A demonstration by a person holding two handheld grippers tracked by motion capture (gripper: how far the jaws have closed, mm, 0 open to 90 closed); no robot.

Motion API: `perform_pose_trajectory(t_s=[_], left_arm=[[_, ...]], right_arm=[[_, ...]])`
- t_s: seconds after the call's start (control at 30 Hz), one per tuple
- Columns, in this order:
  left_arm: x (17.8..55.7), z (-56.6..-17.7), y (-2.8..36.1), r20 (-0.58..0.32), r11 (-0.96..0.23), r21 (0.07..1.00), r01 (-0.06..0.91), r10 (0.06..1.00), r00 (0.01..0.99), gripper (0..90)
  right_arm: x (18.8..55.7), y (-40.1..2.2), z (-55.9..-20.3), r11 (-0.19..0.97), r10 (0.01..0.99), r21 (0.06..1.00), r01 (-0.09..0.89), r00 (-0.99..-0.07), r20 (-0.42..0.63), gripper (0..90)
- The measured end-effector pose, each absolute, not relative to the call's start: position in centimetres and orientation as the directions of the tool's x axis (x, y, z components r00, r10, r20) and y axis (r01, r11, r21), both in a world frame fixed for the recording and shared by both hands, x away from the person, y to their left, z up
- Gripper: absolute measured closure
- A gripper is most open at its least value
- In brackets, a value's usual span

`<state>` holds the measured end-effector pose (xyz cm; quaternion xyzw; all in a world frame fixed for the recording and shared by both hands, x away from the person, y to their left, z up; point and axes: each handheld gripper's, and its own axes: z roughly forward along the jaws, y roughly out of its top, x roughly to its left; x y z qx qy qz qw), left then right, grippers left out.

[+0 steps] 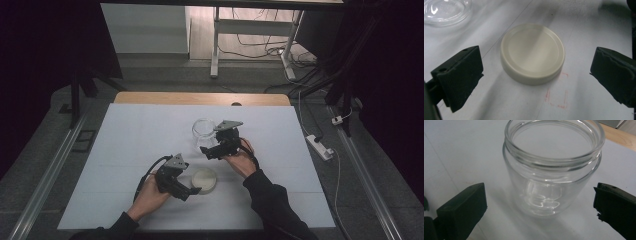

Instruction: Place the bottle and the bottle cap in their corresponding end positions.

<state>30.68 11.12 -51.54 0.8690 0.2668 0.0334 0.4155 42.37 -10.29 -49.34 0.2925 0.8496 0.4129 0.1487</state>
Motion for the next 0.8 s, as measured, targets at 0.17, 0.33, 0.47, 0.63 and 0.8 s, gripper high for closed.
perform_pose_trajectory(t_s=[0.17, 0.33, 0.47, 0.63, 0.8], left_arm=[[30.3, -51.3, 11.8, -0.174, -0.503, 0.742, 0.443, 0.495, 0.852, 0.0], [29.9, -50.9, 12.5, -0.184, -0.49, 0.745, 0.452, 0.5, 0.846, 0.0], [29.7, -50.9, 13.2, -0.184, -0.494, 0.739, 0.458, 0.506, 0.843, 0.0], [29.4, -51.0, 14.2, -0.191, -0.487, 0.731, 0.477, 0.525, 0.829, 0.0], [29.1, -51.1, 15.3, -0.185, -0.487, 0.722, 0.491, 0.547, 0.816, 0.0]], right_arm=[[41.6, -10.8, -49.2, 0.486, 0.611, 0.789, 0.375, -0.792, -0.001, 0.0], [40.6, -11.4, -48.8, 0.48, 0.595, 0.797, 0.367, -0.803, 0.011, 0.0], [39.8, -11.8, -48.6, 0.48, 0.583, 0.801, 0.358, -0.812, 0.014, 0.0], [38.8, -12.4, -48.5, 0.485, 0.576, 0.797, 0.359, -0.817, 0.018, 0.0], [37.8, -13.2, -48.9, 0.502, 0.574, 0.787, 0.359, -0.819, 0.007, 0.0]])
